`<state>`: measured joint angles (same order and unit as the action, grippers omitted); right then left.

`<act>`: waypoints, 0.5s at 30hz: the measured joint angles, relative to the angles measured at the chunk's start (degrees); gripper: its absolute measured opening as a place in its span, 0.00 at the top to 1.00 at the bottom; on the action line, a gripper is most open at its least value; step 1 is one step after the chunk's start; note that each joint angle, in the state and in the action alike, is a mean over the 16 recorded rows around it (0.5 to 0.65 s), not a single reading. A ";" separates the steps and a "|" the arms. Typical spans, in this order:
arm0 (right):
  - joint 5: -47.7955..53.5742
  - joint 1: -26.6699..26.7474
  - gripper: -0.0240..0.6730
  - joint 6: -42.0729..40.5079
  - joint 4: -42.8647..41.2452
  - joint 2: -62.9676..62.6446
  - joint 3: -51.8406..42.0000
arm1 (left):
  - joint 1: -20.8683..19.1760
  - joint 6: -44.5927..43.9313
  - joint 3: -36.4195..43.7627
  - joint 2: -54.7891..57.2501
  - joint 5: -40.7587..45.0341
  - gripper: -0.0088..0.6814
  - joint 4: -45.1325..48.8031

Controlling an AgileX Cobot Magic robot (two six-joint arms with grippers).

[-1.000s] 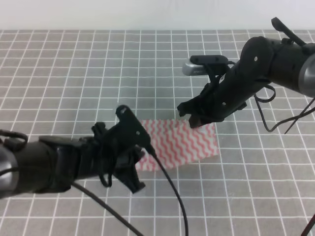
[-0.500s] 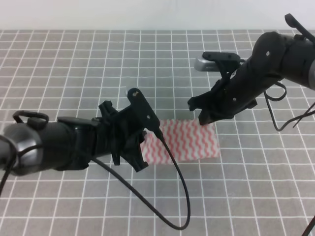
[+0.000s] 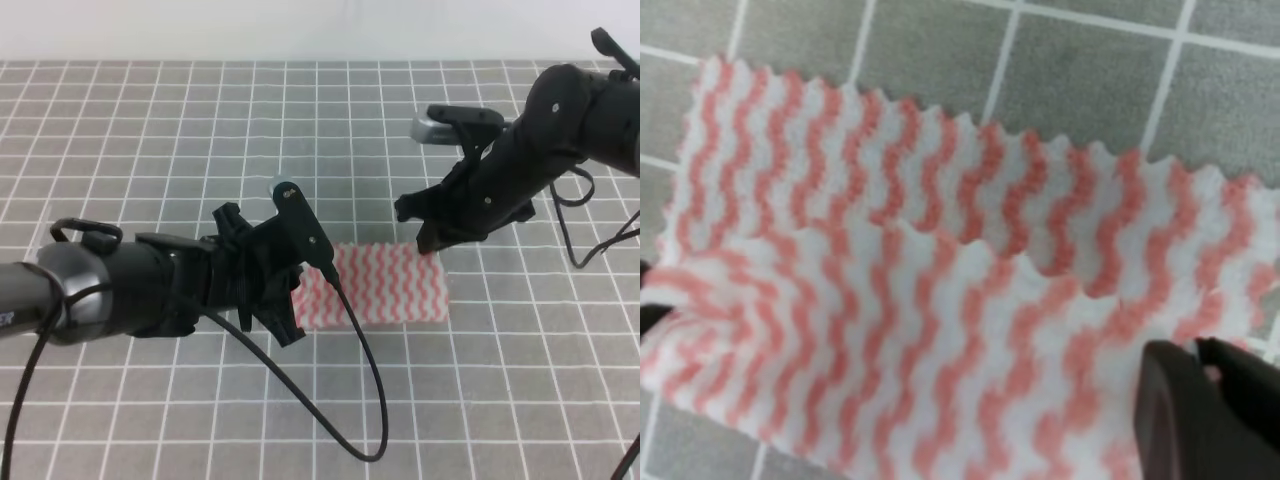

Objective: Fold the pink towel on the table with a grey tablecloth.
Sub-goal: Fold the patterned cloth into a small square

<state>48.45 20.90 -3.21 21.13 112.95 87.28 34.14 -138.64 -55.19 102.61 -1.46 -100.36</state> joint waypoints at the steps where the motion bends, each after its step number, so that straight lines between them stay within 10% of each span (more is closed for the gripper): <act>1: -0.07 -0.03 0.98 0.02 0.02 0.09 0.00 | 0.00 0.01 -0.02 0.02 0.00 0.99 0.00; 15: -1.46 -0.16 0.98 0.01 -0.34 0.86 0.00 | 0.00 -0.03 -0.05 0.43 0.60 0.99 0.08</act>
<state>46.99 20.74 -3.20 20.79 113.81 87.28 34.14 -138.67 -55.24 103.04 -0.86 -100.28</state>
